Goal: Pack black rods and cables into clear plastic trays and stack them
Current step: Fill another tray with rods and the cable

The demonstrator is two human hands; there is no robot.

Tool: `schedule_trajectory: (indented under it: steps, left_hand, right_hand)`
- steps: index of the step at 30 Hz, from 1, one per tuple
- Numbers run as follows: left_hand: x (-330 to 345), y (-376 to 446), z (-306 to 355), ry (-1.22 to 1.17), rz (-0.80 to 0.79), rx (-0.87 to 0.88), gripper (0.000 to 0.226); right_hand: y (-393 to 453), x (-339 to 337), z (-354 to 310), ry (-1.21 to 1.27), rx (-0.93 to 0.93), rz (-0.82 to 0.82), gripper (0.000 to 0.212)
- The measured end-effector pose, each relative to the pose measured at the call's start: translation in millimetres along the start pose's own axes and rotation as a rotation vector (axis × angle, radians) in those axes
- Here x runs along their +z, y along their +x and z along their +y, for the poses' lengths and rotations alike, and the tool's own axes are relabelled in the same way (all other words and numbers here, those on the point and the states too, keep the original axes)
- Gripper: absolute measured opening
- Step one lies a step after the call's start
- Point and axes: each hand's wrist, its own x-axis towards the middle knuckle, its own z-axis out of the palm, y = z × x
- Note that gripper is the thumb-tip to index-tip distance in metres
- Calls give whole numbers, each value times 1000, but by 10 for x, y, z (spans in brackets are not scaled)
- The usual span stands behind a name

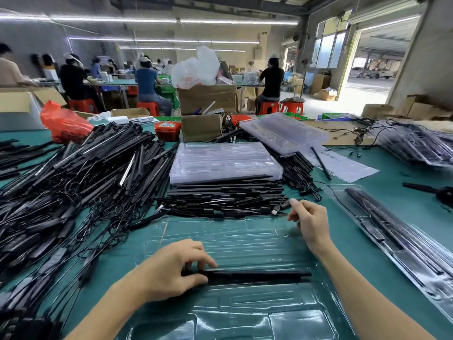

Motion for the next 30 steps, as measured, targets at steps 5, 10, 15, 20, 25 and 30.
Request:
schedule_trajectory:
  steps: [5, 10, 15, 20, 25, 30]
  left_hand:
    - [47, -12, -28, -40, 66, -3, 18]
    - [91, -15, -35, -23, 89, 3, 17]
    - [90, -25, -13, 31, 55, 9, 21]
    - [-55, 38, -27, 90, -10, -45, 28]
    - [-217, 41, -256, 245, -49, -197, 60]
    - [-46, 11, -387, 348, -160, -331, 72]
  right_hand:
    - [35, 5, 53, -251, 73, -22, 43]
    - [54, 14, 51, -287, 82, -49, 37]
    - [57, 21, 19, -372, 63, -97, 12]
    - [47, 79, -7, -626, 56, -188, 23]
    - [23, 143, -33, -674, -15, -202, 7]
    - [52, 234, -89, -860, -113, -282, 35]
